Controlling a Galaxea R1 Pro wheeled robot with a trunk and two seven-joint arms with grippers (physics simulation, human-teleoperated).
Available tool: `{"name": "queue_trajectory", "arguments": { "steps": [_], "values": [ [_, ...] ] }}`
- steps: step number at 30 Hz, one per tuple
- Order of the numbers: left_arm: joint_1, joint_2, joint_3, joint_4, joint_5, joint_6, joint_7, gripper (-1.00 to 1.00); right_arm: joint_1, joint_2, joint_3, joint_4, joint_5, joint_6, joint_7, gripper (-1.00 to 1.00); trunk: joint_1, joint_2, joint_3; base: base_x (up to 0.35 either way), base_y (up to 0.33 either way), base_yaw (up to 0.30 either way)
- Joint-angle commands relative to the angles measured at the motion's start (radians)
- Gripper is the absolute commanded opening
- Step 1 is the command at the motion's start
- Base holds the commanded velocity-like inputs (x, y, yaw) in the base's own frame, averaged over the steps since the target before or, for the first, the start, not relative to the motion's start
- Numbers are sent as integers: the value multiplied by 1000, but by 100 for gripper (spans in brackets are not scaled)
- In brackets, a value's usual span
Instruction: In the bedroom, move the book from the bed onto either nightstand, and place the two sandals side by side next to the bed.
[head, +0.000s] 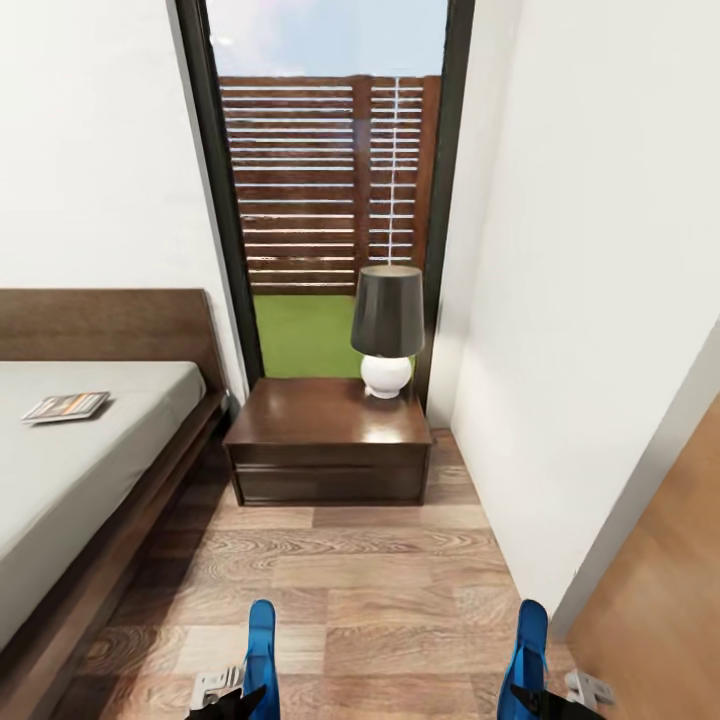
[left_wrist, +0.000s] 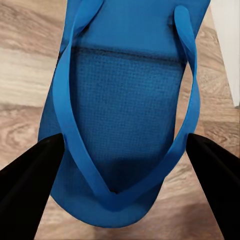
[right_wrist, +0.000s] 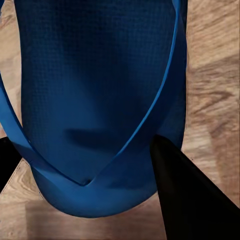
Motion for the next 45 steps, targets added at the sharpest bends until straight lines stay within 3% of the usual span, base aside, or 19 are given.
{"name": "queue_trajectory", "arguments": {
  "steps": [1,24,45],
  "values": [
    [-1,0,3,1,4,0,-5,-100,0,0,-7,0,-6,9,2,-100,0,0,-1,318,0,0],
    [-1,0,4,1,4,0,-5,-100,0,2,-7,-1,-6,9,2,-100,0,0,-1,296,-53,5],
    [-1,1,5,2,5,0,-5,-100,0,1,-7,-1,-6,9,2,-100,0,0,-1,7,-2,275]
  ]
}}
